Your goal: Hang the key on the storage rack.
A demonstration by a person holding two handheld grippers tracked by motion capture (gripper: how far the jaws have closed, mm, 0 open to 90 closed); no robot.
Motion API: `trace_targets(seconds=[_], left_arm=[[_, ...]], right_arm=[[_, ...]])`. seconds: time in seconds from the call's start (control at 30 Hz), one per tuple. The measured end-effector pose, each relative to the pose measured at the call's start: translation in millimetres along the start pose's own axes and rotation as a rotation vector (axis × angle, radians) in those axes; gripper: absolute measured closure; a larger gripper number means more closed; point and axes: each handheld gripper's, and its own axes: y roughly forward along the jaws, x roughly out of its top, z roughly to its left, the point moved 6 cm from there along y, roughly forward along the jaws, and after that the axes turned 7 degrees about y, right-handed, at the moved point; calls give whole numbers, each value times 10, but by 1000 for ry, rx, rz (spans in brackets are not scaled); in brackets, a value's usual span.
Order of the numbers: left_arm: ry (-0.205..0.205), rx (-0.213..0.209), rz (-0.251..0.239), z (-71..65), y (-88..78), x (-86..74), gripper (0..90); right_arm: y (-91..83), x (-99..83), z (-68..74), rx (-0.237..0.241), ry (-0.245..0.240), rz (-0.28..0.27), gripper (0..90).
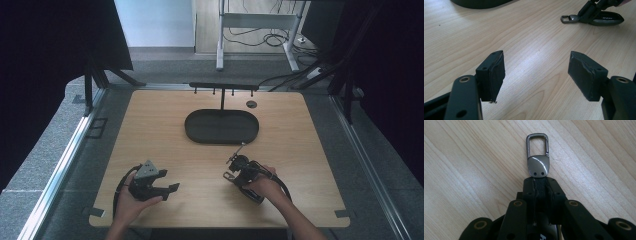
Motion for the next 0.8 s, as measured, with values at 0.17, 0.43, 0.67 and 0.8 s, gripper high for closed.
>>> trace_targets(seconds=[0.17, 0.43, 0.67, 0.8], left_arm=[[-1, -1, 1, 3, 5, -4, 305], [-4, -1, 2, 12, 7, -11, 305], [-7, 0, 1, 20, 4, -15, 305], [-7, -1, 3, 17, 6, -15, 305]], right_arm=[[-1, -2, -2, 2, 0, -4, 798], [1, -1, -9, 3, 9, -27, 802], [-29, -8, -14, 14, 12, -46, 804], [-60, -10, -19, 0, 14, -67, 805]])
